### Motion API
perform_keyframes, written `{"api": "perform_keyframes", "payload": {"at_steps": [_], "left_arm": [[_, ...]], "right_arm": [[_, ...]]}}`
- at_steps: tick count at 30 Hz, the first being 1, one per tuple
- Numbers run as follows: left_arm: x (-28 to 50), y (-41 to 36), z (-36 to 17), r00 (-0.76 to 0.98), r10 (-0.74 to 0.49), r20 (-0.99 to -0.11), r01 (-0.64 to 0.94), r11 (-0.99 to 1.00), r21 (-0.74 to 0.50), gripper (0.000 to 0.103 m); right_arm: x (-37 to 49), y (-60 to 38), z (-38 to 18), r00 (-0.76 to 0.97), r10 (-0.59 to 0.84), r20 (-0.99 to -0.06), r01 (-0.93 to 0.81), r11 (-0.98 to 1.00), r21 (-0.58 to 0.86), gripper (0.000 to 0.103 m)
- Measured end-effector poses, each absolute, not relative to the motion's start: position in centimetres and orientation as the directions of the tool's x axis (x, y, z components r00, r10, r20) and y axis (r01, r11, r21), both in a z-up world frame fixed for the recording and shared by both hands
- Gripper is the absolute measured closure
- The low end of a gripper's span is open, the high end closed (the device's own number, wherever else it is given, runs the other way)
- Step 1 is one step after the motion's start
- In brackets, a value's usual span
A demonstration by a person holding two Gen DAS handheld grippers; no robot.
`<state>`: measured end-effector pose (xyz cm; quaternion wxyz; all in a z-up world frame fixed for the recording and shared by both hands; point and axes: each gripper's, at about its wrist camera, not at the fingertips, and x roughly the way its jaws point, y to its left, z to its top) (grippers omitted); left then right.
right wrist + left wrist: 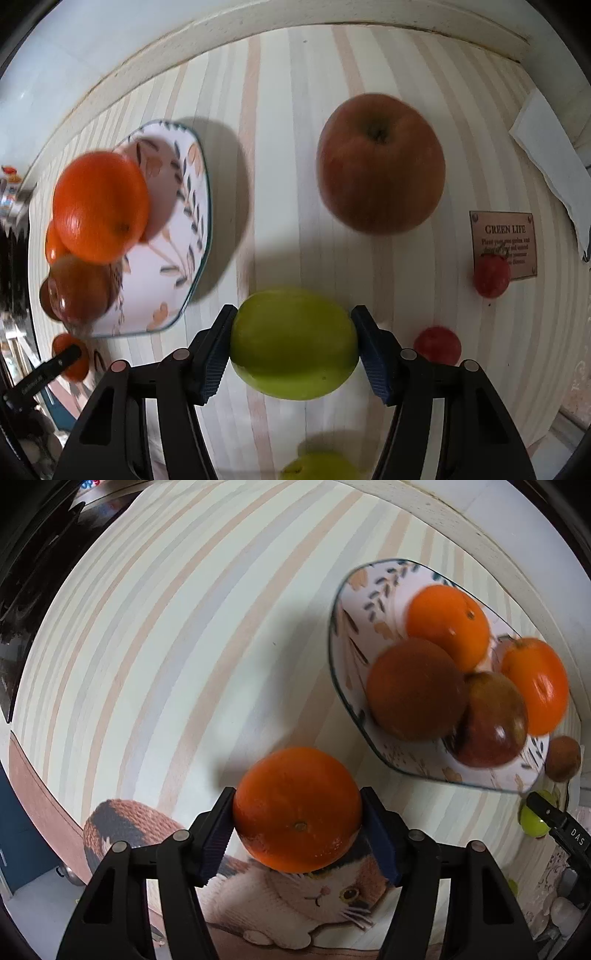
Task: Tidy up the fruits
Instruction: 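Grasp the tangerine on the cat mat with the left tool while the right grasps a green apple, then carry the tangerine onto the plate and open the left tool while the right carries the green apple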
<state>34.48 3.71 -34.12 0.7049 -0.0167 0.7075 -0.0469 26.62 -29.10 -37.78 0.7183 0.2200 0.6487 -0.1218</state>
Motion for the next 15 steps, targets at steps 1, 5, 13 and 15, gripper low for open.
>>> {"api": "perform_keyframes", "payload": {"at_steps": [1, 5, 13, 15], "left_arm": [[34.1, 3.4, -33.9, -0.006, -0.093, -0.996, 0.053, 0.994, -0.094, 0.039], [31.4, 1.9, -33.4, -0.032, -0.123, -0.992, 0.105, 0.987, -0.125, 0.039], [27.4, -0.6, -34.9, -0.099, -0.125, -0.987, 0.178, 0.974, -0.141, 0.039], [27.6, -0.8, -34.9, -0.092, -0.121, -0.988, 0.19, 0.972, -0.137, 0.039]], "right_arm": [[26.3, -28.3, -37.6, 0.128, 0.122, -0.984, 0.44, 0.883, 0.167, 0.038], [24.8, -23.6, -36.8, 0.115, 0.181, -0.977, 0.329, 0.921, 0.209, 0.038], [22.8, -17.6, -38.5, 0.027, 0.223, -0.974, 0.189, 0.956, 0.224, 0.038], [22.3, -17.3, -39.2, 0.015, 0.226, -0.974, 0.193, 0.955, 0.224, 0.038]]}}
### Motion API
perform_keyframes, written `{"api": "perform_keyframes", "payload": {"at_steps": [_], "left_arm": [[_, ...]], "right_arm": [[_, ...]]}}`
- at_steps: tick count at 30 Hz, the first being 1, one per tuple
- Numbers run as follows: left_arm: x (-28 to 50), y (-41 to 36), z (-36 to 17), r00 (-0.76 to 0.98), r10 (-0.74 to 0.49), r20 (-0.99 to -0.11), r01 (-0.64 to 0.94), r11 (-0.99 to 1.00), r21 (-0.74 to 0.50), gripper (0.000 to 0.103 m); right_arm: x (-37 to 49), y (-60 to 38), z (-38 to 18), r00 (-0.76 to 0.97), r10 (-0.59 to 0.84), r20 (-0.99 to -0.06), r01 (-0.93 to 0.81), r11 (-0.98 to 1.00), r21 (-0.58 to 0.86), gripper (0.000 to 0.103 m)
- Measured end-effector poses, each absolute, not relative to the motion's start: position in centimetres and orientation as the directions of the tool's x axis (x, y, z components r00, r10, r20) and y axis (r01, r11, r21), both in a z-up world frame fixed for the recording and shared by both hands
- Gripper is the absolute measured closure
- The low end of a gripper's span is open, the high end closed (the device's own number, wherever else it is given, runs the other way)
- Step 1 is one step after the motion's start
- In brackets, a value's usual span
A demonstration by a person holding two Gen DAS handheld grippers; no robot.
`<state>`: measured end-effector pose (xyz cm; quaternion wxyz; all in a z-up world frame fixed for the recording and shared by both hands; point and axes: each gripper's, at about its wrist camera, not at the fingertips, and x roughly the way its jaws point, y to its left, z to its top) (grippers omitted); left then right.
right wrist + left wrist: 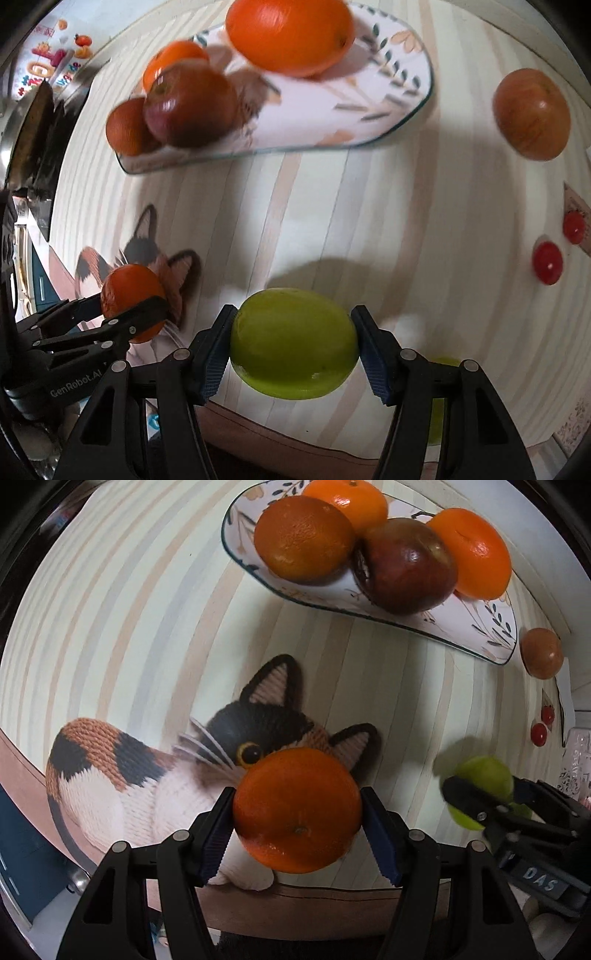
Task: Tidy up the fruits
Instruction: 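Carry the tangerine onto the plate and open the left tool while the right carries the green apple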
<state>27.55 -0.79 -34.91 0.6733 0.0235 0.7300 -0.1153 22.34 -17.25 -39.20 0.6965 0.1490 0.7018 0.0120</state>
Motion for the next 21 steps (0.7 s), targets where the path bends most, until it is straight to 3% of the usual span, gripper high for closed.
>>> {"api": "perform_keyframes", "payload": {"at_steps": [11, 21], "left_arm": [[27.0, 0.1, -34.4, -0.08, -0.13, -0.988, 0.183, 0.973, -0.143, 0.039], [28.9, 0.9, -27.1, 0.024, -0.225, -0.974, 0.181, 0.959, -0.217, 0.039]], "right_arm": [[22.7, -16.5, -39.0, 0.033, 0.195, -0.98, 0.177, 0.964, 0.197, 0.038], [25.5, -18.1, -32.1, 0.199, 0.222, -0.954, 0.239, 0.933, 0.267, 0.038]]}}
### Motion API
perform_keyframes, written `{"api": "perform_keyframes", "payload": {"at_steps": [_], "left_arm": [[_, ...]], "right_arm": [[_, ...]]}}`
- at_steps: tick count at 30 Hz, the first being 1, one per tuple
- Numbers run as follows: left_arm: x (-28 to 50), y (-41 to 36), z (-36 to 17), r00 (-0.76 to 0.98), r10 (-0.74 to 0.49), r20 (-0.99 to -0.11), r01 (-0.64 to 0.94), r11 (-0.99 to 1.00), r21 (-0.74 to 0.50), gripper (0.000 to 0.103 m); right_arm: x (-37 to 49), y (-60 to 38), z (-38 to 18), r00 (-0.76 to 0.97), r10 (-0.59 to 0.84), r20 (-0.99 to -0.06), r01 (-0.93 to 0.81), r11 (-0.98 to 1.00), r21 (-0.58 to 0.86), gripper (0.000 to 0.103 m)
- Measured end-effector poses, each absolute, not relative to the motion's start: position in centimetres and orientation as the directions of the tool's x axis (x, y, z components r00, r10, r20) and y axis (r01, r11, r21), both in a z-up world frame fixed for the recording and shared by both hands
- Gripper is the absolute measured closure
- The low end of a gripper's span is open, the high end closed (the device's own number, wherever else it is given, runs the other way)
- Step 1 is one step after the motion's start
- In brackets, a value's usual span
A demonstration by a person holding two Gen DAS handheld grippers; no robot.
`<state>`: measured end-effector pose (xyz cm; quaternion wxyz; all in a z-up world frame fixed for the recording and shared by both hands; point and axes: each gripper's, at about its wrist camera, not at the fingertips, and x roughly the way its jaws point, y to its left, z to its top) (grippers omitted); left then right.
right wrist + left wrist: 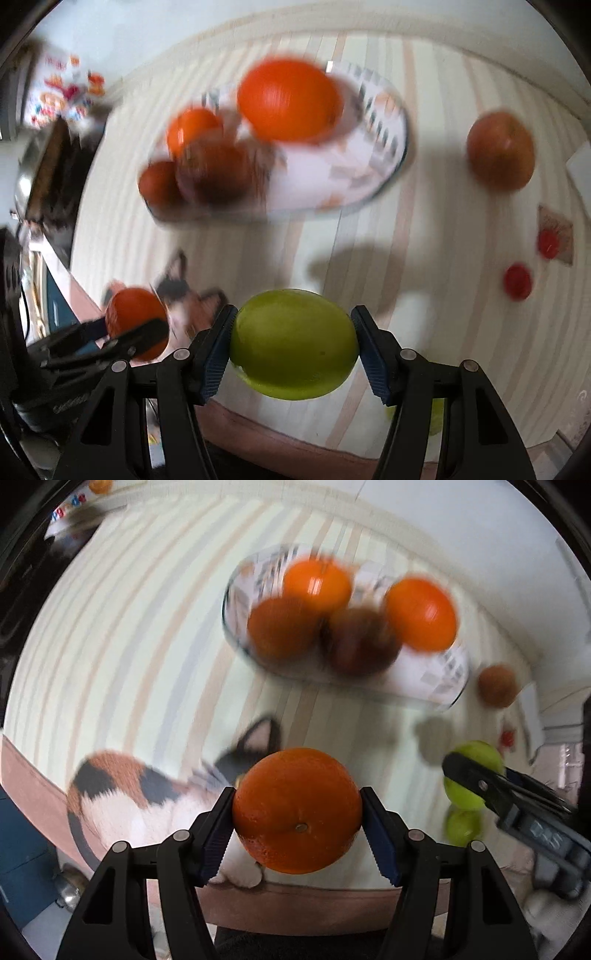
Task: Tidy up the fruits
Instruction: 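Carry the tangerine onto the plate and open the left tool while the right carries the green apple, then lower the green apple onto the plate and open the right tool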
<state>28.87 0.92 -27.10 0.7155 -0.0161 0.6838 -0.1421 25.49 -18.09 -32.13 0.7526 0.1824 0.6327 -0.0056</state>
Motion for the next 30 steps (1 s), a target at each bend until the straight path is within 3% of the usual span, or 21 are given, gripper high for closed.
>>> {"api": "perform_keyframes", "payload": {"at_steps": [4, 9, 17, 27, 29, 30], "left_arm": [[32.7, 1.1, -23.5, 0.092, -0.252, -0.963, 0.187, 0.955, -0.232, 0.039], [38.3, 1.2, -22.4, 0.147, -0.198, -0.969, 0.195, 0.966, -0.167, 0.039], [44.9, 1.2, -27.3, 0.055, -0.107, -0.993, 0.208, 0.974, -0.093, 0.039], [46.0, 0.9, -31.1, -0.026, -0.078, -0.997, 0.211, 0.974, -0.081, 0.038], [46.0, 1.0, -30.9, -0.027, -0.09, -0.996, 0.21, 0.973, -0.094, 0.029], [46.0, 1.1, -30.7, -0.022, -0.093, -0.995, 0.21, 0.973, -0.096, 0.023]], "right_arm": [[28.6, -19.4, -30.8, 0.241, 0.192, -0.951, 0.254, 0.934, 0.253, 0.038], [32.2, -19.6, -31.2, 0.243, 0.171, -0.955, 0.264, 0.936, 0.235, 0.038], [34.4, -18.1, -34.2, 0.206, 0.148, -0.967, 0.292, 0.934, 0.206, 0.038], [34.8, -17.6, -35.6, 0.187, 0.149, -0.971, 0.325, 0.923, 0.205, 0.037], [34.9, -17.7, -35.5, 0.191, 0.153, -0.97, 0.331, 0.92, 0.21, 0.036], [34.7, -17.9, -35.2, 0.196, 0.155, -0.968, 0.335, 0.917, 0.215, 0.028]]}}
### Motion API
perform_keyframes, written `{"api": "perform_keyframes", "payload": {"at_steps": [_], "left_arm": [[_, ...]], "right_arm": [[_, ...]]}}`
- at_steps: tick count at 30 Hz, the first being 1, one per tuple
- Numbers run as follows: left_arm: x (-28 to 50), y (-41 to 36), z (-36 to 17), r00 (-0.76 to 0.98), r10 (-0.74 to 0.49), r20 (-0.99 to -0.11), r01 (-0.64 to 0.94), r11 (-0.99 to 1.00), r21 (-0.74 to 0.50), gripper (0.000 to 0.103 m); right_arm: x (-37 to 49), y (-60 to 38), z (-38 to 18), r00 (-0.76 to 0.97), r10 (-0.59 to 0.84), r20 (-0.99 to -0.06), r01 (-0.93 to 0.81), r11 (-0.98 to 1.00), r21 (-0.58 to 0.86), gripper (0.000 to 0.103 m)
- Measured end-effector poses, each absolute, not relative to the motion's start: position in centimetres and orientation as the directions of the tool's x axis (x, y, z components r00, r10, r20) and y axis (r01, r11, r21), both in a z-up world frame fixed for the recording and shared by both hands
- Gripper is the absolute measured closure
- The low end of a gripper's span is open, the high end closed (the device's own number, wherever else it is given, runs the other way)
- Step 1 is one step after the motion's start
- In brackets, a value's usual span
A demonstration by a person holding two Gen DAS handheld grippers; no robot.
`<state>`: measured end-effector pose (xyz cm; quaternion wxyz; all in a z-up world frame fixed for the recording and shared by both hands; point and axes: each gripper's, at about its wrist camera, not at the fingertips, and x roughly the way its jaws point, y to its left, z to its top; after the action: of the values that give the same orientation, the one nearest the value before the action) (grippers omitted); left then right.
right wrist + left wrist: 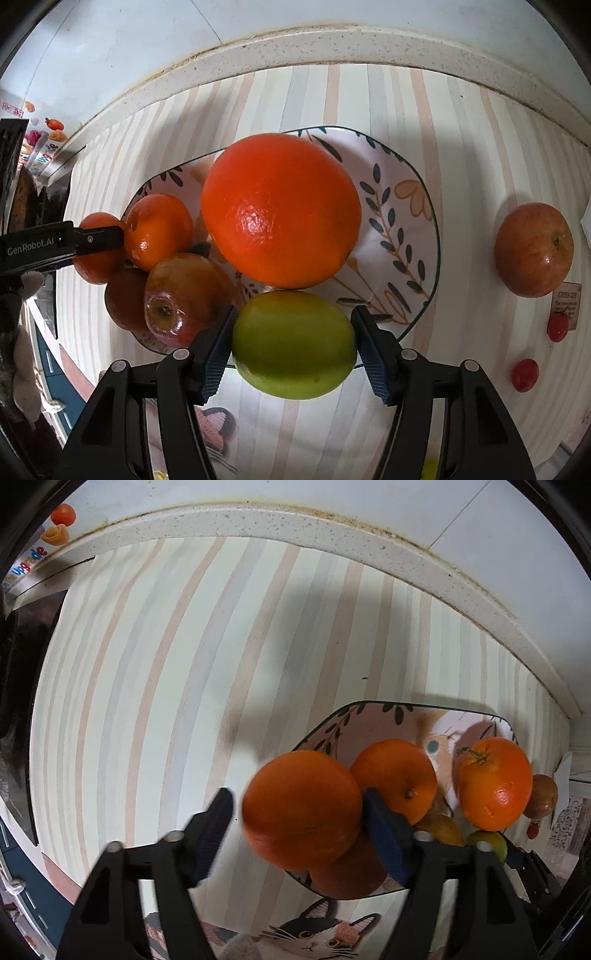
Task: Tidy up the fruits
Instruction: 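Lower the green apple onto the plate and open the right tool, then move both open tools toward the loose green apple and red apple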
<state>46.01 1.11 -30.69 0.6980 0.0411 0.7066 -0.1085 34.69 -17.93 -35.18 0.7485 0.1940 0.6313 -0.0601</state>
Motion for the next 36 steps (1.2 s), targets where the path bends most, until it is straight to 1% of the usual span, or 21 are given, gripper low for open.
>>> {"api": "perform_keyframes", "payload": {"at_steps": [1, 2, 3, 8, 13, 18, 25, 30, 36], "left_arm": [[45.9, 1.2, -30.4, -0.013, -0.097, -0.995, 0.209, 0.973, -0.098, 0.021], [45.8, 1.4, -30.0, 0.003, -0.099, -0.995, 0.209, 0.973, -0.096, 0.02], [45.7, 1.6, -29.7, 0.013, -0.1, -0.995, 0.208, 0.974, -0.096, 0.02], [44.6, 2.3, -28.3, 0.033, -0.121, -0.992, 0.189, 0.975, -0.112, 0.018], [42.4, 2.5, -26.8, 0.073, -0.129, -0.989, 0.184, 0.976, -0.114, 0.018], [38.1, 2.5, -25.2, 0.131, -0.123, -0.984, 0.199, 0.975, -0.095, 0.018], [33.2, 2.6, -23.3, 0.2, -0.121, -0.972, 0.206, 0.975, -0.079, 0.018], [30.7, 2.7, -20.4, 0.28, -0.122, -0.952, 0.216, 0.974, -0.061, 0.018], [28.1, 3.0, -16.4, 0.376, -0.139, -0.916, 0.232, 0.971, -0.053, 0.018]], "right_arm": [[34.6, -18.1, -34.9, 0.199, 0.157, -0.967, 0.338, 0.915, 0.218, 0.023], [34.6, -18.3, -34.6, 0.2, 0.16, -0.967, 0.339, 0.915, 0.221, 0.015], [34.6, -18.3, -34.3, 0.203, 0.167, -0.965, 0.339, 0.912, 0.23, 0.011], [34.3, -18.3, -33.0, 0.2, 0.17, -0.965, 0.334, 0.914, 0.23, 0.006], [33.5, -18.1, -31.1, 0.213, 0.134, -0.968, 0.303, 0.933, 0.196, 0.006], [31.7, -17.5, -28.7, 0.242, 0.089, -0.966, 0.267, 0.951, 0.154, 0.006], [28.8, -17.1, -25.7, 0.298, 0.058, -0.953, 0.256, 0.957, 0.139, 0.006], [26.7, -17.1, -23.3, 0.345, 0.037, -0.938, 0.249, 0.96, 0.129, 0.006], [23.4, -16.5, -18.9, 0.427, 0.0, -0.904, 0.236, 0.965, 0.112, 0.006]]}}
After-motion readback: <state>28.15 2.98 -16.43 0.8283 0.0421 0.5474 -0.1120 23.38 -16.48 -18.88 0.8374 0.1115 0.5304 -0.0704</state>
